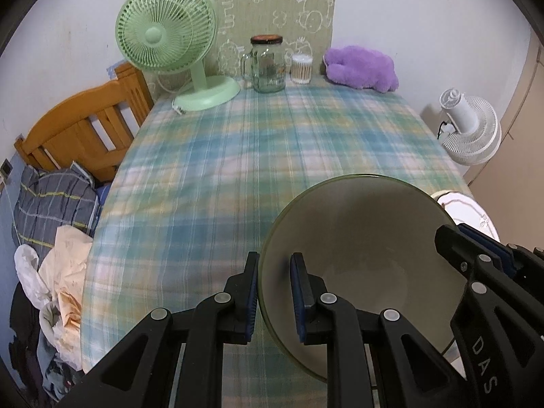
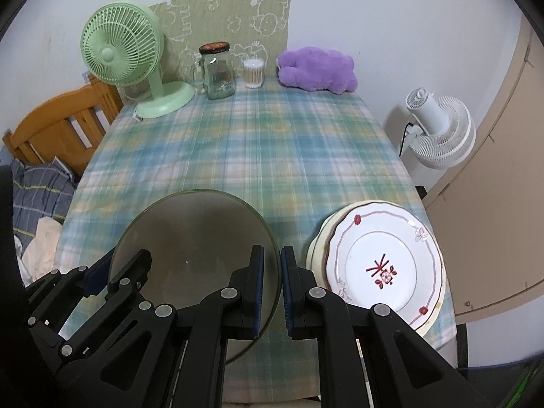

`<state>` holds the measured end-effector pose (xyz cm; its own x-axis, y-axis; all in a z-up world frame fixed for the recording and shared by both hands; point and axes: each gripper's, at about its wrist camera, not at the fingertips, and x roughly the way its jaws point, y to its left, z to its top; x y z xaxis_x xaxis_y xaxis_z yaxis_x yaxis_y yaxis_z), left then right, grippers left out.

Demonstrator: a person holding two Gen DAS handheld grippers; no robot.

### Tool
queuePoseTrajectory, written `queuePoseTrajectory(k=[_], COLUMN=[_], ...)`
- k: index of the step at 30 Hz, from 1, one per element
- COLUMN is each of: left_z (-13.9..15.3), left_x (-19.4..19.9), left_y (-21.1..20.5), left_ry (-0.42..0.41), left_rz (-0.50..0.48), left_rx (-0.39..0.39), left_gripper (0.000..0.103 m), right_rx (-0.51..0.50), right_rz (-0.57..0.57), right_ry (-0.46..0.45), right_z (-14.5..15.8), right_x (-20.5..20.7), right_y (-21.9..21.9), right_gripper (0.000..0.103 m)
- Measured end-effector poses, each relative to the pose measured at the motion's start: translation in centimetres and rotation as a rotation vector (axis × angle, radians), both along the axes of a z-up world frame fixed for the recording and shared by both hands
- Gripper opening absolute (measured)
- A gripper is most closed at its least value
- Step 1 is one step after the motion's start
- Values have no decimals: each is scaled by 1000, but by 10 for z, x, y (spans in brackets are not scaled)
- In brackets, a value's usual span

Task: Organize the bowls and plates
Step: 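Carry the grey bowl with both grippers toward the plate stack, then lower the grey bowl onto the other bowls and open both grippers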

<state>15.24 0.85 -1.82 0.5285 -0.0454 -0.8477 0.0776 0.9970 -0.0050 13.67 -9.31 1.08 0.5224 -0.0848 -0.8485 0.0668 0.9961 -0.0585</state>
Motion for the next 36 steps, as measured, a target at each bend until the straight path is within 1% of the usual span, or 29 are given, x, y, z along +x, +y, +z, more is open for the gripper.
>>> queuePoseTrajectory(k=[2, 17, 22, 25, 27, 29, 30, 32, 36], left_z=[-6, -32, -37, -35, -33, -32, -30, -26, -11], left_x=[1, 13, 16, 17, 16, 15, 14, 12, 5], left_y=[1, 5, 0, -3, -3, -2, -1, -1, -3], left_ry=[22, 79, 65, 55, 55, 62, 67, 69, 45], left_rz=[1, 4, -16, -21, -20, -23, -27, -39, -54], left_rx=[-4, 0, 6, 23, 20, 14, 9, -4, 17], left_gripper=[14, 15, 15, 15, 15, 21, 23, 30, 41], right_rx=[4, 3, 0, 12, 15, 13, 20, 35, 48], right_rz=[-2, -14, -26, -41, -38, -32, -30, -25, -37], right_ry=[15, 55, 48, 55, 57, 59, 61, 62, 67], right_z=[-5, -29, -37, -42, -41, -40, -40, -38, -30], right_x=[0, 12, 16, 20, 21, 21, 20, 20, 16], right_y=[1, 5, 1, -6, -6, -5, -6, -6, -7], right_gripper=[13, 13, 13, 13, 13, 14, 16, 16, 18])
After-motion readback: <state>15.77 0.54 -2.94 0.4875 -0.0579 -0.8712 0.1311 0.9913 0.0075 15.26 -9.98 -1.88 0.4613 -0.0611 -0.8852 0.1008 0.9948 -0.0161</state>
